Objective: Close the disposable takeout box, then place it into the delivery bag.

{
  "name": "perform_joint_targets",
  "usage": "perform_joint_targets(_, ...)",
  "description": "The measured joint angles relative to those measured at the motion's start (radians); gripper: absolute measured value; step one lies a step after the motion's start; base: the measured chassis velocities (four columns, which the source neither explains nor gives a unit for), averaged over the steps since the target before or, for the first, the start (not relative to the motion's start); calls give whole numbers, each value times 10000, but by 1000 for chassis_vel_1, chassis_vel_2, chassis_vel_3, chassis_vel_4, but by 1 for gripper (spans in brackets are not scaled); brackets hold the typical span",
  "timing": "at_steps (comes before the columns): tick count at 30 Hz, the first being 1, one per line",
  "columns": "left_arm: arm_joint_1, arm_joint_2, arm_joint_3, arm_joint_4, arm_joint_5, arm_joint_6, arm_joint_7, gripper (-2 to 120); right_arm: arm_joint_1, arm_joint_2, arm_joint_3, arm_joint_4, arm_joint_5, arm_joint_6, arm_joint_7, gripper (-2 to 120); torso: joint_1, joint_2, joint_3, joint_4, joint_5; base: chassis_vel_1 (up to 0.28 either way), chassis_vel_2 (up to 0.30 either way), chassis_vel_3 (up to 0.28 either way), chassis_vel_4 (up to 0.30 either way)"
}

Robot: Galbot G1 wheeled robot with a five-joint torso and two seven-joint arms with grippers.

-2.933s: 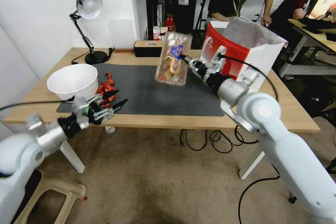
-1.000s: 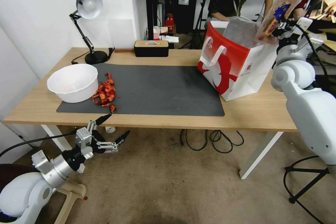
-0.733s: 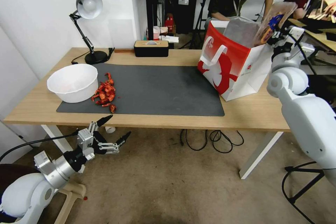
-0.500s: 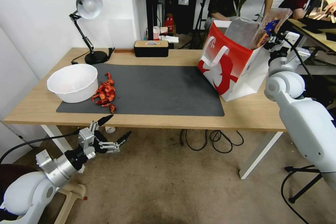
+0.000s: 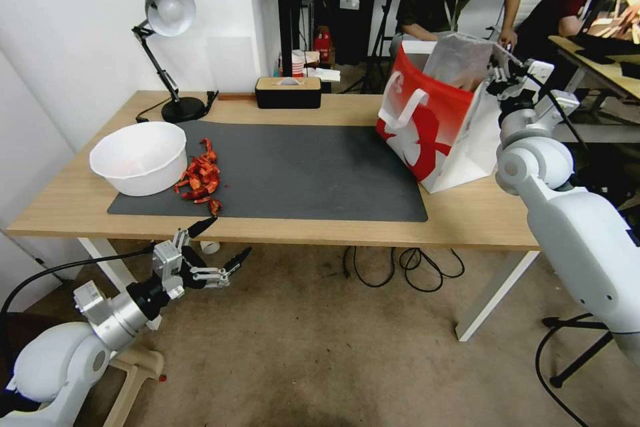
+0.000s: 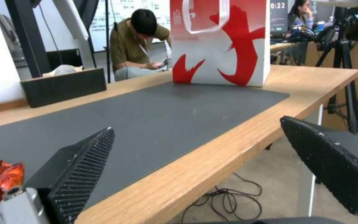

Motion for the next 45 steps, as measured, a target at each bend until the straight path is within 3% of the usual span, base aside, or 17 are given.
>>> perform_joint_targets(4, -77, 39, -26, 15, -43, 23, -68, 100, -207, -167, 17, 495, 179, 41, -298, 72, 0, 0, 0, -1, -2, 0, 0, 0, 0)
perform_joint_targets(10, -114, 95, -318, -98, -200, 52, -273, 100, -916, -777, 138, 1463, 113, 1221, -1602, 96, 0, 0, 0, 0, 1, 0, 0, 0, 0)
perform_joint_targets(15, -58, 86, -675, -294, -264, -59, -597, 100, -1744, -1341, 544, 2299, 115, 1775, -2816, 100, 0, 0, -1, 0, 0, 0, 0, 0, 0)
perform_joint_targets(17, 113, 43, -815, -428, -86, -281, -1185, 100, -2353, -1616, 839, 2885, 124, 1969, -3409, 100, 0, 0, -1, -3, 3, 0, 0, 0, 0)
perform_joint_targets(18, 113, 43, -815, -428, -86, -281, -1185, 100, -2353, -1616, 839, 2885, 124, 1969, -3409, 100, 0, 0, -1, -3, 3, 0, 0, 0, 0)
perform_joint_targets(19, 300, -43, -965, -552, 124, -508, -1825, 100, -2987, -1849, 1202, 3496, 129, 2079, -3836, 100, 0, 0, -2, 1, -4, 0, 0, 0, 0)
perform_joint_targets(21, 499, -181, -1153, -663, 447, -760, -2483, 100, -3727, -1981, 1737, 4052, 117, 2168, -4256, 100, -1, 0, -2, 0, -2, 0, 0, 0, 0)
perform_joint_targets(26, 752, -400, -1400, -777, 866, -1017, -3349, 100, -4922, -2019, 2499, 4694, 25, 2368, -4756, 100, -2, 1, -3, 1, -6, 0, 0, 0, 0)
perform_joint_targets(27, 1010, -553, -1554, -849, 1022, -1182, -4181, 100, -6108, -1929, 3121, 5006, -184, 2643, -5166, 100, -2, 0, -2, 2, 5, 0, 0, 0, 0)
perform_joint_targets(30, 1485, -814, -1573, -678, 1354, -1909, -5780, 100, -8461, -1439, 4374, 5303, -1095, 3677, -6091, 100, -2, 1, -3, 0, -1, 0, 0, 0, 0)
perform_joint_targets(35, 1658, -1057, -1580, -381, 1615, -2379, -6130, 100, -10119, -896, 4911, 5190, -1885, 4853, -6438, 100, -3, 2, -2, -1, -6, 0, 0, 0, 0)
perform_joint_targets(38, 1846, -1340, -1429, -45, 1960, -2871, -6259, 100, -11454, -125, 5198, 4520, -2725, 6075, -6481, 100, -4, 2, -3, -2, 1, 0, 0, 0, 0)
perform_joint_targets(40, 1846, -1340, -1429, -45, 1960, -2871, -6259, 100, -11454, -125, 5198, 4520, -2725, 6075, -6481, 100, -4, 2, -3, -2, 1, 0, 0, 0, 0)
perform_joint_targets(42, 2063, -1689, -1144, 372, 2283, -3282, -6330, 100, -12227, 879, 5049, 3616, -3039, 6868, -6277, 100, -3, 1, -2, -1, -5, 0, 0, 0, 0)
perform_joint_targets(45, 2198, -1829, -1043, 438, 2490, -3270, -6328, 100, -12318, 1257, 4795, 3317, -3304, 6888, -5741, 100, -3, 2, -2, 1, 4, 0, 0, 0, 0)
